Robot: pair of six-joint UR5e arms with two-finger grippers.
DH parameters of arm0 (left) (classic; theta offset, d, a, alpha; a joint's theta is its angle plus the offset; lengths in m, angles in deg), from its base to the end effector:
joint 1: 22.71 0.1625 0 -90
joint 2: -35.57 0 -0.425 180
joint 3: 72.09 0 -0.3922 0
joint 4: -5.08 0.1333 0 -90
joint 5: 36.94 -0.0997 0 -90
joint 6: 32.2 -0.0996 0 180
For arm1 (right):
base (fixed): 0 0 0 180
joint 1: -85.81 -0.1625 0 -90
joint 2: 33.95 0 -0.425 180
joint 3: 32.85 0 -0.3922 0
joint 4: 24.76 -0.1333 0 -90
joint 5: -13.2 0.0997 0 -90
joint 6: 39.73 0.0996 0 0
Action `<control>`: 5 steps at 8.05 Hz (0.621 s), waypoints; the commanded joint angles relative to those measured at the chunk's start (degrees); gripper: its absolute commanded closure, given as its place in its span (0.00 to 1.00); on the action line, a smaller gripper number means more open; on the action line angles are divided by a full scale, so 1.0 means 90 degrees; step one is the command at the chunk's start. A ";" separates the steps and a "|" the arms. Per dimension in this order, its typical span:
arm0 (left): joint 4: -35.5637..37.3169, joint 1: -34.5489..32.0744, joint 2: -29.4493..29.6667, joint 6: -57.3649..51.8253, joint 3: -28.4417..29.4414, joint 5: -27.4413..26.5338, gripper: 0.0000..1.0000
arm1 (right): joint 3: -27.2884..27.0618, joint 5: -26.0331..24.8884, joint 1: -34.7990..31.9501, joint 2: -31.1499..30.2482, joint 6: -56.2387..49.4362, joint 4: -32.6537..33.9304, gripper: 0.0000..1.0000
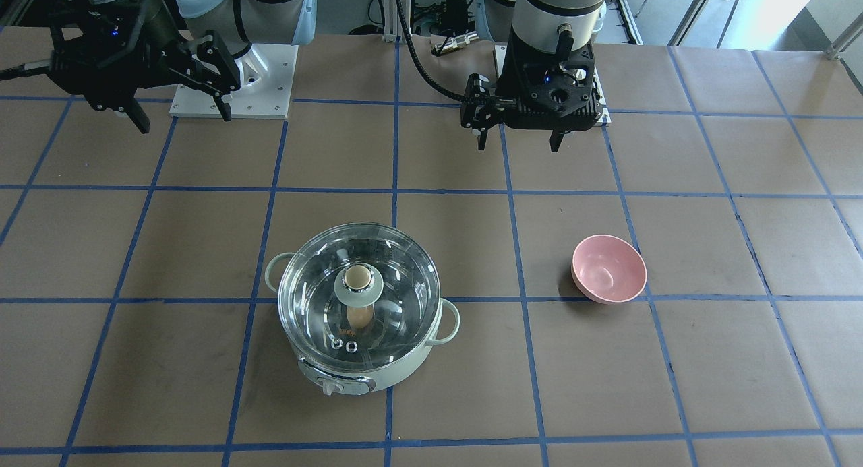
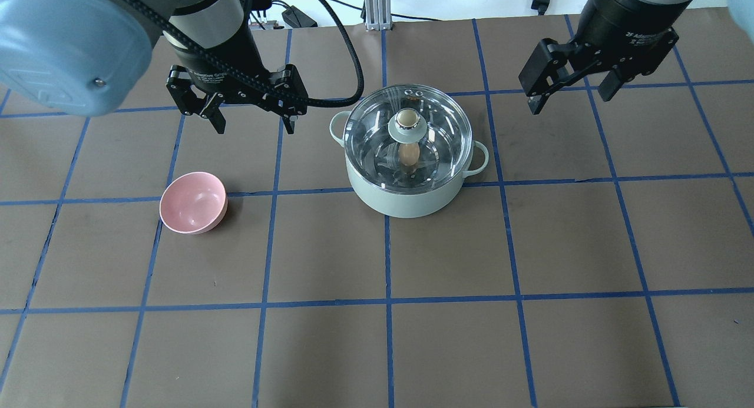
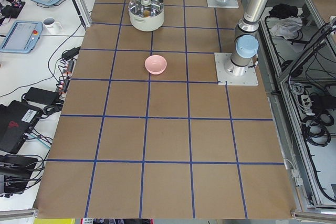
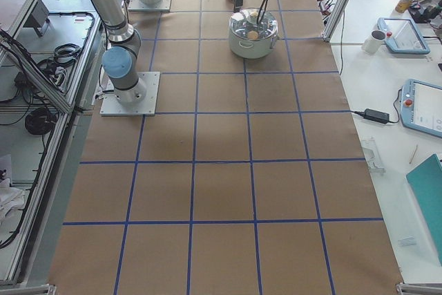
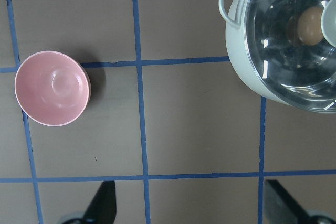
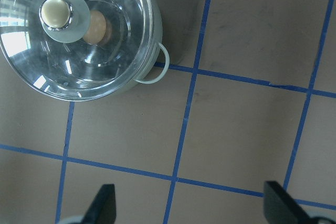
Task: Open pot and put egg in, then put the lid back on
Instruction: 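Release the lid knob and raise the right gripper while the left gripper withdraws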
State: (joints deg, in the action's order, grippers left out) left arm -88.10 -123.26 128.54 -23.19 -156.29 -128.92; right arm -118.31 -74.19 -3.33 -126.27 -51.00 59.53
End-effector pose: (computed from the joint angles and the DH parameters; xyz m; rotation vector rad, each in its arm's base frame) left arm -0.2216 -0.4804 0.5061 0.0419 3.1062 0.0002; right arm 0.1307 -0.4759 0.5365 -0.2818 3.0853 -0.0384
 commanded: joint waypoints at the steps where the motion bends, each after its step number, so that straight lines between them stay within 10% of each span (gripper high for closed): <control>1: 0.0343 0.0485 -0.0018 -0.0014 0.0068 0.0093 0.00 | -0.0026 0.0061 0.0002 0.0033 0.0002 0.0019 0.00; 5: 0.0295 0.0762 -0.0076 -0.0180 0.0097 0.0181 0.00 | -0.0026 0.0070 0.0012 0.0033 0.0031 0.0020 0.00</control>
State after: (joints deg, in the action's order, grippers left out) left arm -85.23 -116.91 127.96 -23.91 -155.50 -127.87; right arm -118.54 -73.57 -3.25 -125.98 -50.86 59.77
